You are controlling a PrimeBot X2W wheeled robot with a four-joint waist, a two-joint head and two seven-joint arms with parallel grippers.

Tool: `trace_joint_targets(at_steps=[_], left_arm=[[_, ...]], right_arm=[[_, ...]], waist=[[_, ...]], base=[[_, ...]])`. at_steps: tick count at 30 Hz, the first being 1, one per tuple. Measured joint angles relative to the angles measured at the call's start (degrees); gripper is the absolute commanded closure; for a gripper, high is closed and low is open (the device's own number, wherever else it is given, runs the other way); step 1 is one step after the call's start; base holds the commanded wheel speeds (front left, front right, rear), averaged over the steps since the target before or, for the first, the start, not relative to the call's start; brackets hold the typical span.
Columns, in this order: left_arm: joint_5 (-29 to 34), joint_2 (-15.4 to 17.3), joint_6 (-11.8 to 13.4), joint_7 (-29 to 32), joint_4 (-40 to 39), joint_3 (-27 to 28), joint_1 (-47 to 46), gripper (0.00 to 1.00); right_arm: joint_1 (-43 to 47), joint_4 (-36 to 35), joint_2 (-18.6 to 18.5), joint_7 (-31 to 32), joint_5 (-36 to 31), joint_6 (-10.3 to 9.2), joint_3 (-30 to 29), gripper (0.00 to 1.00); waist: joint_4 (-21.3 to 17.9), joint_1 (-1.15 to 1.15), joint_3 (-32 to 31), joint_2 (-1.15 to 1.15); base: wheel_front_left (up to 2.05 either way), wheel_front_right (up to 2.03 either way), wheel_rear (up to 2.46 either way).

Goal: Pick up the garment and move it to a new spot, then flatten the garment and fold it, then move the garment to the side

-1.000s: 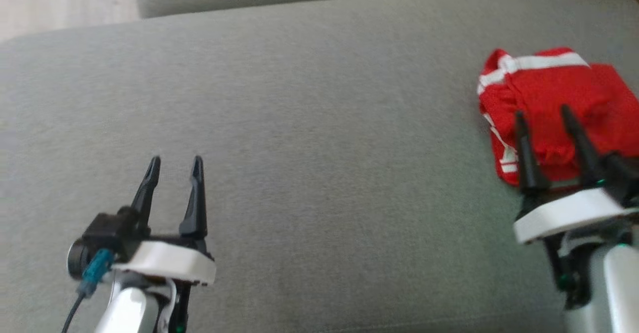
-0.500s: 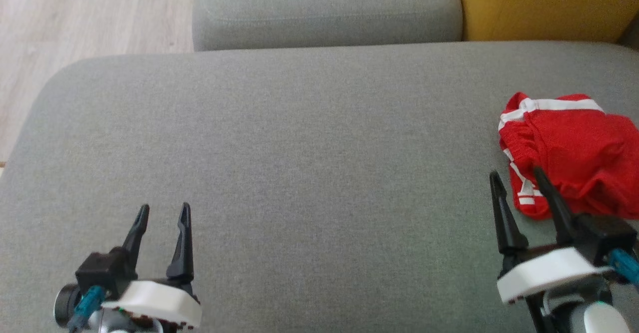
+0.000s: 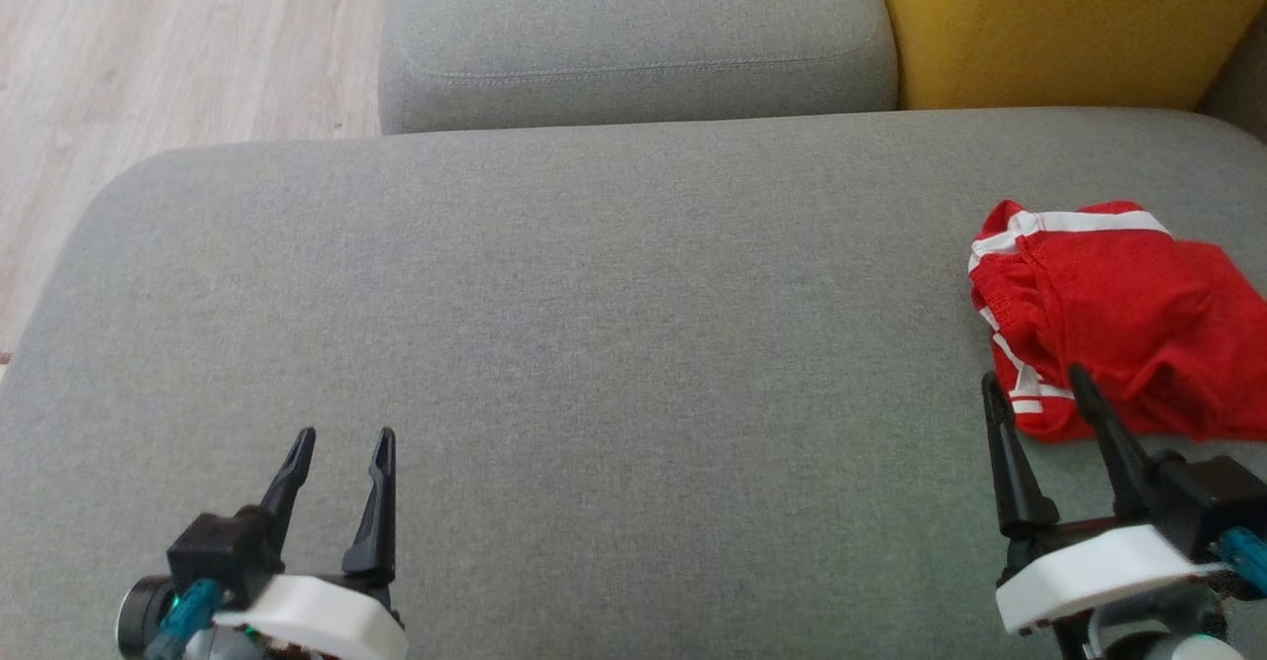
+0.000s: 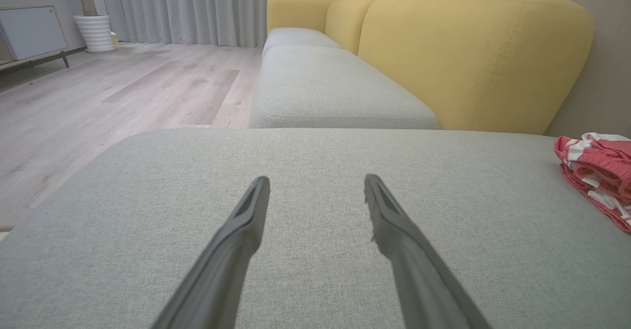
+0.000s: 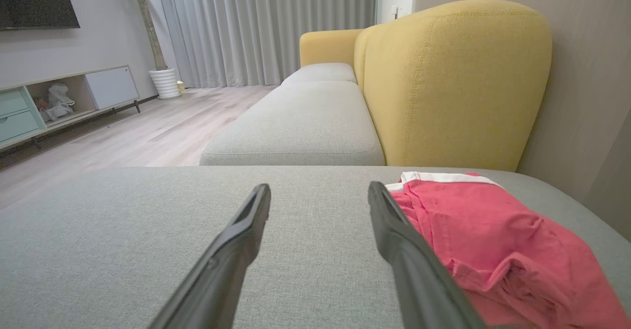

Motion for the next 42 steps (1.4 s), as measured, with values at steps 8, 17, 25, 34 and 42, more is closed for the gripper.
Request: trace_joint_targets(at_steps=[8, 17, 25, 34, 42], left_arm=[[0.0, 0.1, 0.5, 0.5, 0.0, 0.0, 0.0, 0.00], [0.0, 0.1, 1.0, 0.4, 0.0, 0.0, 0.0, 0.00], [-0.6, 0.1, 1.2, -0.1, 0.0, 0.0, 0.0, 0.00], [-1.3, -1.0, 1.5, 0.0, 3.2, -0.6, 1.1, 1.00], [-6.0, -1.5, 0.8, 0.9, 3.8, 0.0, 1.8, 1.00]], right_arm=[[0.3, 0.1, 0.0, 0.0, 0.6, 0.00, -0.1, 0.00], [0.3, 0.2, 0.0, 0.0, 0.9, 0.00, -0.1, 0.00], [0.3, 0.1, 0.0, 0.0, 1.2, 0.00, -0.1, 0.00], [1.0, 3.7, 0.0, 0.2, 1.4, -0.02, 0.1, 1.00], [1.5, 5.0, 0.0, 0.2, 7.2, -0.02, 0.2, 1.00]], waist=[[-0.4, 0.00, 0.1, 0.00], [-0.5, 0.00, 0.4, 0.00], [0.0, 0.00, 0.6, 0.00], [0.2, 0.00, 0.7, 0.00], [0.0, 0.00, 0.8, 0.00]], base=[[0.00, 0.00, 0.00], [0.00, 0.00, 0.00], [0.00, 0.00, 0.00], [0.00, 0.00, 0.00], [0.00, 0.00, 0.00]])
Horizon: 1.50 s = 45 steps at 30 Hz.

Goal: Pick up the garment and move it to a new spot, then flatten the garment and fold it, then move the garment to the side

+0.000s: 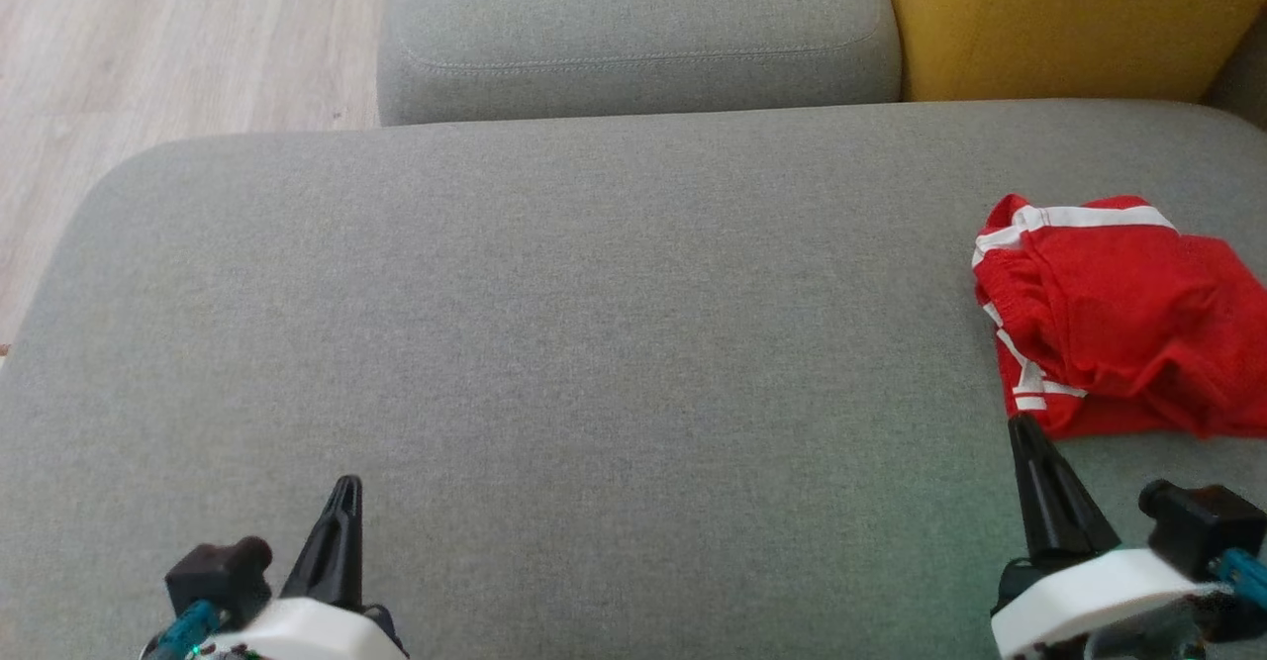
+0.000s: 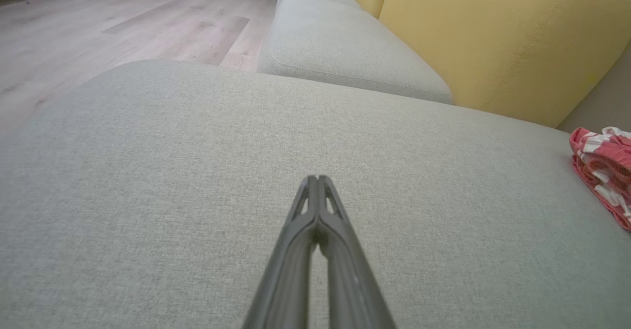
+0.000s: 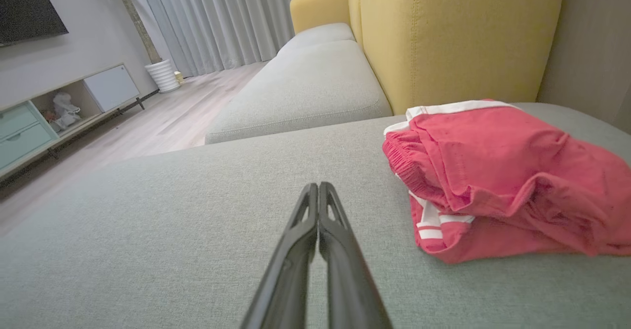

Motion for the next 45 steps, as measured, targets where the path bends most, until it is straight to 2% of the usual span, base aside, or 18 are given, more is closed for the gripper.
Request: trace_joint_targets(at_steps=[45], left_arm=[[-26.1, -3.7, -6.0, 5.1, 4.8, 7.3, -3.8, 1.00]], right_arm=[[-5.0, 7.6, -0.5, -0.5, 31.5, 0.00, -0.9, 1.00]], waist=[[-0.9, 0.00, 0.4, 0.00]], base=[[0.00, 0.00, 0.00]])
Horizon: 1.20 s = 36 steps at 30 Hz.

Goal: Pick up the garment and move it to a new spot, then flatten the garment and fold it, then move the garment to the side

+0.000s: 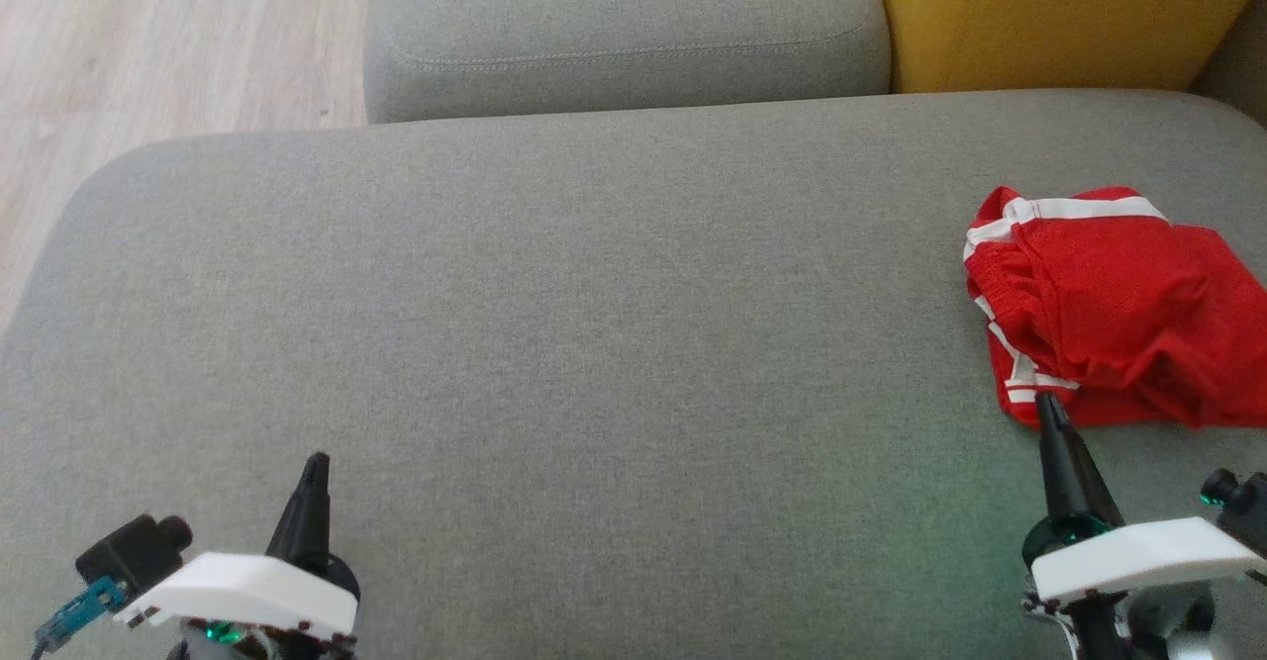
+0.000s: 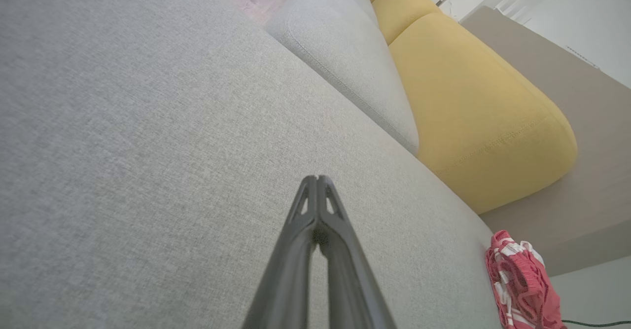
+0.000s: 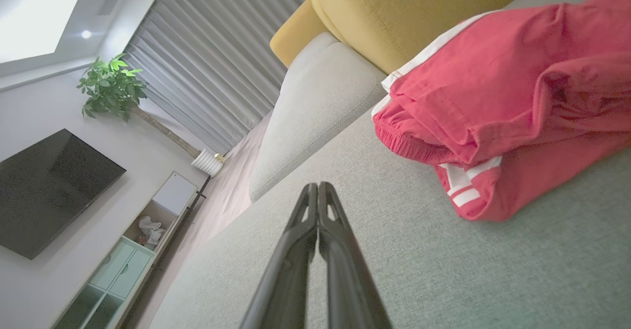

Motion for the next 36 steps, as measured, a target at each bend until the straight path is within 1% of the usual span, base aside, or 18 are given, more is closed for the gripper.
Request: trace_joint_targets(at_steps=[4, 23, 30, 36], left_arm=[[-2.3, -0.3, -0.9, 0.6, 0.4, 0.4, -0.6, 1.00], [-12.5, -1.9, -3.0, 3.0, 2.0, 3.9, -2.2, 1.00], [-17.0, -2.8, -4.4, 4.0, 2.6, 5.5, -3.4, 1.00], [-20.4, -3.5, -5.0, 4.6, 3.3, 6.1, -3.9, 1.00]], right_arm=[[0.0, 0.9, -0.1, 0.0, 2.8, 0.00, -0.2, 1.00], [-2.2, 4.0, -0.1, 0.0, 15.0, 0.00, -1.3, 1.00], [-3.7, 5.3, -0.2, 0.0, 20.4, 0.00, -1.7, 1.00], [-4.5, 6.4, -0.2, 0.0, 24.4, 0.00, -2.0, 1.00]], waist=[[-0.1, 0.00, 0.0, 0.00], [-0.4, 0.00, 0.2, 0.00], [-0.6, 0.00, 0.3, 0.00], [-0.7, 0.00, 0.4, 0.00]], base=[[0.00, 0.00, 0.00], [0.00, 0.00, 0.00], [0.00, 0.00, 0.00], [0.00, 0.00, 0.00]])
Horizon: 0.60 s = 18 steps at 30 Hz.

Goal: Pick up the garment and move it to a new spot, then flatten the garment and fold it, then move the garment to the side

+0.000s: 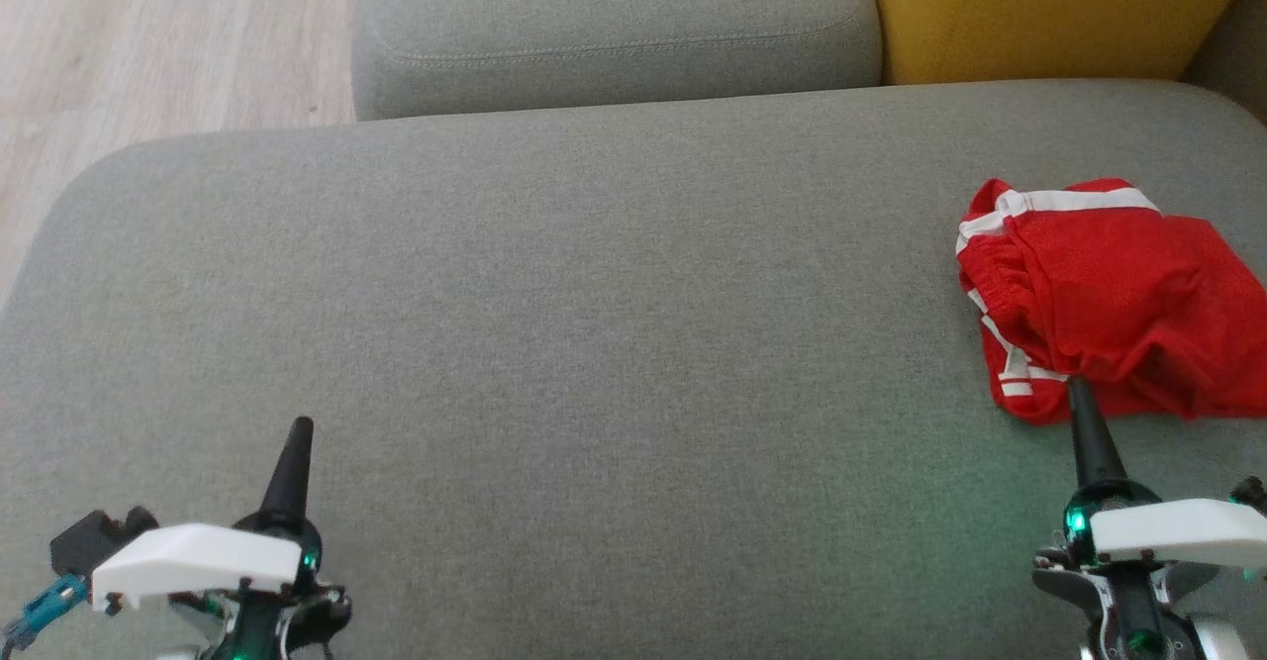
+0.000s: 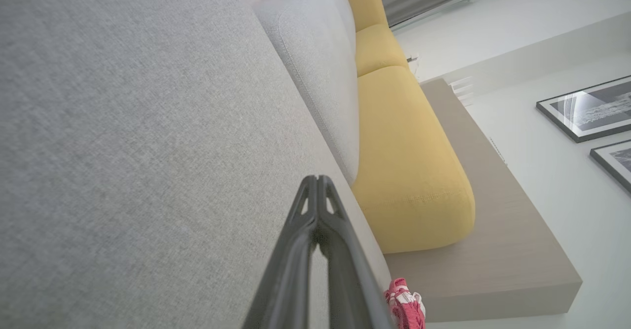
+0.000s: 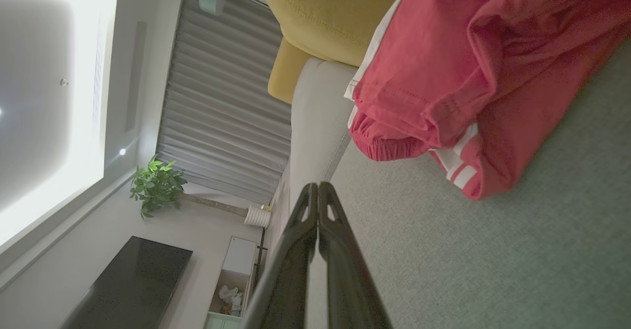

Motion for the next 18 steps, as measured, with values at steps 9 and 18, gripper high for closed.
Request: trace_joint_targets(at_steps=[9, 18], left_arm=[[-5.0, -0.7, -1.3, 1.4, 0.9, 1.8, -0.6, 1.00], [-10.0, -1.8, -2.4, 2.4, 1.5, 3.5, -1.9, 1.00]], right_arm=[[-0.9, 1.7, 0.0, 0.0, 5.9, 0.00, -0.7, 1.00], [-2.2, 3.1, -0.1, 0.0, 12.0, 0.00, -1.3, 1.00]], waist=[[-0.2, 0.00, 0.1, 0.00], [-0.4, 0.00, 0.2, 0.00]], base=[[0.00, 0.00, 0.00], [0.00, 0.00, 0.00]])
